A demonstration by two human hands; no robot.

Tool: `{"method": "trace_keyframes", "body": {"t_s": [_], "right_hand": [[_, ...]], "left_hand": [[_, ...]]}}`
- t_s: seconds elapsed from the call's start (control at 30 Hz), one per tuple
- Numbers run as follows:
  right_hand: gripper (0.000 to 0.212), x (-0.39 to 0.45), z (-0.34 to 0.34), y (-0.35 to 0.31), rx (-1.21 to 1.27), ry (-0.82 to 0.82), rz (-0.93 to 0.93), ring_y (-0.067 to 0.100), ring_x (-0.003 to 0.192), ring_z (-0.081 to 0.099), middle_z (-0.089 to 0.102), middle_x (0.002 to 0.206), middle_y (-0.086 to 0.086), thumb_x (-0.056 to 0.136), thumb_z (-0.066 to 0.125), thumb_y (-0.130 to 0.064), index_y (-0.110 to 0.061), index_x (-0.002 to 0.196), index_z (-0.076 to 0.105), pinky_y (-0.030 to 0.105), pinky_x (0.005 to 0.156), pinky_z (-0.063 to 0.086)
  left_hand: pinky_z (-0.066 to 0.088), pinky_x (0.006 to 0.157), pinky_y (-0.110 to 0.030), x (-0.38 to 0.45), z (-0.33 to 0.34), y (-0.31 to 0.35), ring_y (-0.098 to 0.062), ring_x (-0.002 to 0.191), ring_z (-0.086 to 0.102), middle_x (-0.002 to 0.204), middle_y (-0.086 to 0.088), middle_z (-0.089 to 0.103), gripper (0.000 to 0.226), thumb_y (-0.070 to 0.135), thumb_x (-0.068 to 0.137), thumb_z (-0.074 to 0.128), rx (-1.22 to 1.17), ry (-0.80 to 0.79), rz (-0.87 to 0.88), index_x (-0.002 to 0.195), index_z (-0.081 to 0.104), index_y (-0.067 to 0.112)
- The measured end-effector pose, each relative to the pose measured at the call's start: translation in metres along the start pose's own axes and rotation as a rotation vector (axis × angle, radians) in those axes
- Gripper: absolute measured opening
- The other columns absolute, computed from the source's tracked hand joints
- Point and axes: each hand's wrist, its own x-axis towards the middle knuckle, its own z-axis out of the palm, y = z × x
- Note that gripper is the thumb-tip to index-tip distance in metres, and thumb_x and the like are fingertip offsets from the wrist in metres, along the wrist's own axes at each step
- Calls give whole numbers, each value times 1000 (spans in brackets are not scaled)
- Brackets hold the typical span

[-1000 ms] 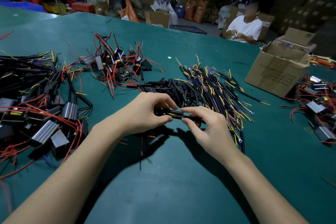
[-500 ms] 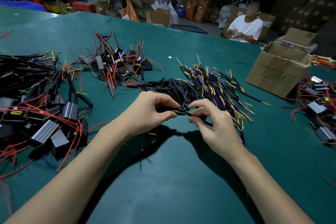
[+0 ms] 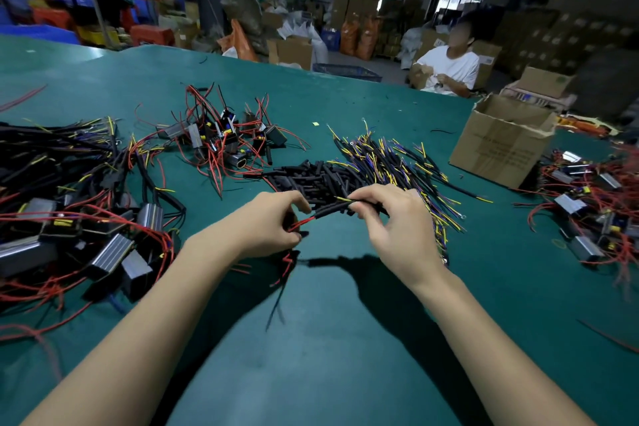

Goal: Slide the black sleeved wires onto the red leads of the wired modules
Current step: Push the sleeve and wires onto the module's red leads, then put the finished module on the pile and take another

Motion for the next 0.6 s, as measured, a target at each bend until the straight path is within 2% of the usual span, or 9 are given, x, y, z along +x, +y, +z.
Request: {"method": "trace_keyframes", "body": {"t_s": [0.2, 0.33, 0.43, 0.47, 0.53, 0.6], "right_hand": [[8, 20, -16, -23, -131, 52, -157, 11, 82, 50, 54, 77, -28, 82, 68, -24, -21, 87, 74, 36, 80, 28], [8, 46, -31, -36, -261, 131, -253, 26, 88, 53, 69, 87, -8, 82, 70, -27, -24, 86, 77, 36, 77, 23], [10, 72, -42, -51, -323, 229, -323, 32, 87, 52, 67, 88, 0, 84, 70, -26, -21, 86, 78, 34, 75, 24], [11, 80, -44, -56, -339, 247, -355, 34, 86, 52, 67, 88, 2, 85, 69, -26, -19, 87, 78, 36, 76, 28], [14, 95, -46, -64, -380, 254, -428, 35, 84, 51, 67, 87, 5, 87, 66, -25, -16, 88, 78, 40, 74, 38], [17, 107, -43, -71, -412, 248, -459, 33, 80, 51, 68, 84, 4, 90, 63, -24, -14, 91, 77, 35, 68, 39]], "left_hand": [[44, 70, -19, -24, -24, -2, -16, 75, 59, 82, -1, 69, 26, 16, 80, 70, -71, 133, 91, 105, 62, 21], [49, 77, -29, -31, -40, 5, -20, 80, 63, 85, -2, 68, 20, 26, 86, 66, -158, 237, 132, 105, 62, 20], [49, 78, -22, -35, -44, 13, -6, 78, 62, 86, 9, 67, 31, 32, 86, 66, -352, 188, 152, 114, 54, 24], [48, 72, -17, -35, -43, 16, -3, 71, 60, 81, 13, 63, 34, 30, 87, 66, -433, 180, 155, 117, 51, 24], [47, 64, -15, -35, -45, 22, -3, 63, 54, 77, 11, 58, 35, 19, 88, 64, -566, 228, 143, 119, 48, 21], [49, 65, -24, -39, -57, 23, -10, 66, 57, 85, -3, 63, 29, 8, 88, 60, -675, 368, 98, 115, 51, 16]]}}
